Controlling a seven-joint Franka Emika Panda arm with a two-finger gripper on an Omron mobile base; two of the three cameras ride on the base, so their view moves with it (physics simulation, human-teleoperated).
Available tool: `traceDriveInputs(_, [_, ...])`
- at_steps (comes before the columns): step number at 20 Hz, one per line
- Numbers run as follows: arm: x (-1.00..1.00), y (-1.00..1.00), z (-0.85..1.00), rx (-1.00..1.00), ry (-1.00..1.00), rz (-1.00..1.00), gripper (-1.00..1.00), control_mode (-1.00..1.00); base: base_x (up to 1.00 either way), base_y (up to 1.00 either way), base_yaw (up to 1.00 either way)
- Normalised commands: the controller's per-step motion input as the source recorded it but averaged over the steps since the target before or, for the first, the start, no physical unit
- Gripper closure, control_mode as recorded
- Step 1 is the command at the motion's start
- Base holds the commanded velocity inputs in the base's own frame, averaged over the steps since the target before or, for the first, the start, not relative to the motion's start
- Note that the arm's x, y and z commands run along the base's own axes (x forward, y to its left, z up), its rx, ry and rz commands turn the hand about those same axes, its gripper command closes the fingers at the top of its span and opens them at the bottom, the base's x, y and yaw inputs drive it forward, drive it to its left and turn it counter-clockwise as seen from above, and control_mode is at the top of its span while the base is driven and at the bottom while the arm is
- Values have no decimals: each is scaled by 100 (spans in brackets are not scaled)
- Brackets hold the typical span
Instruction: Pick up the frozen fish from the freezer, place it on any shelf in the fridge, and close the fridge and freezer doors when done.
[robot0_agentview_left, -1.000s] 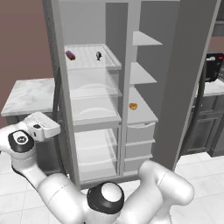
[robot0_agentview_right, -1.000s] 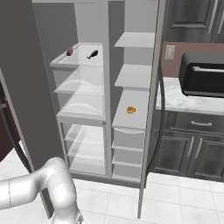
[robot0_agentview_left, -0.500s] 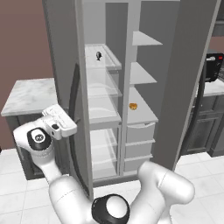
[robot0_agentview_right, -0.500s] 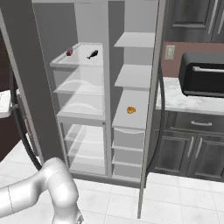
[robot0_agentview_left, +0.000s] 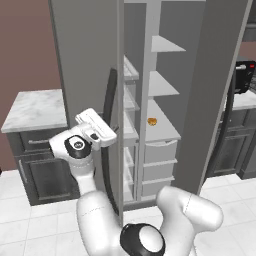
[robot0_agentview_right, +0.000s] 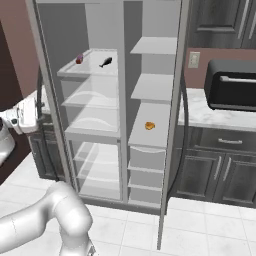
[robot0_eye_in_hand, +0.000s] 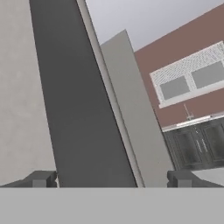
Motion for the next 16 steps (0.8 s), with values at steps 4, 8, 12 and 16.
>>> traceDriveInputs(4, [45,-78,22,9,0,0,-100,-100,0,0,0])
traceDriveInputs(8, [48,-67,7,4,0,0,-100,-100,0,0,0])
traceDriveInputs(12, [43,-64,1,1,0,0,-100,-100,0,0,0])
traceDriveInputs(16, [38,-54,0,0,0,1,-100,-100,0,0,0])
